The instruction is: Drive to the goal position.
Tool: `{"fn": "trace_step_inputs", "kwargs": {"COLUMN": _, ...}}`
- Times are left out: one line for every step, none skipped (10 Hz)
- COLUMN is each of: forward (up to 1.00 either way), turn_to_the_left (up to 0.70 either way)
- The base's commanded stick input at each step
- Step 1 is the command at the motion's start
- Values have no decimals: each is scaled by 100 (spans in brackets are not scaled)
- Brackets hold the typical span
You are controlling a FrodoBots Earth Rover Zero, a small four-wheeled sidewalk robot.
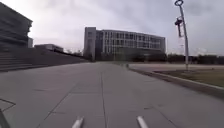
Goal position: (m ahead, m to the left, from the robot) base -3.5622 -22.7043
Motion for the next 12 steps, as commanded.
{"fn": "trace_step_inputs", "kwargs": {"forward": 45, "turn_to_the_left": 0}}
{"fn": "trace_step_inputs", "kwargs": {"forward": 45, "turn_to_the_left": 0}}
{"fn": "trace_step_inputs", "kwargs": {"forward": 45, "turn_to_the_left": 0}}
{"fn": "trace_step_inputs", "kwargs": {"forward": 45, "turn_to_the_left": 0}}
{"fn": "trace_step_inputs", "kwargs": {"forward": 45, "turn_to_the_left": 0}}
{"fn": "trace_step_inputs", "kwargs": {"forward": 45, "turn_to_the_left": 0}}
{"fn": "trace_step_inputs", "kwargs": {"forward": 45, "turn_to_the_left": 0}}
{"fn": "trace_step_inputs", "kwargs": {"forward": 45, "turn_to_the_left": 0}}
{"fn": "trace_step_inputs", "kwargs": {"forward": 45, "turn_to_the_left": 0}}
{"fn": "trace_step_inputs", "kwargs": {"forward": 64, "turn_to_the_left": 0}}
{"fn": "trace_step_inputs", "kwargs": {"forward": 70, "turn_to_the_left": 0}}
{"fn": "trace_step_inputs", "kwargs": {"forward": 70, "turn_to_the_left": 0}}
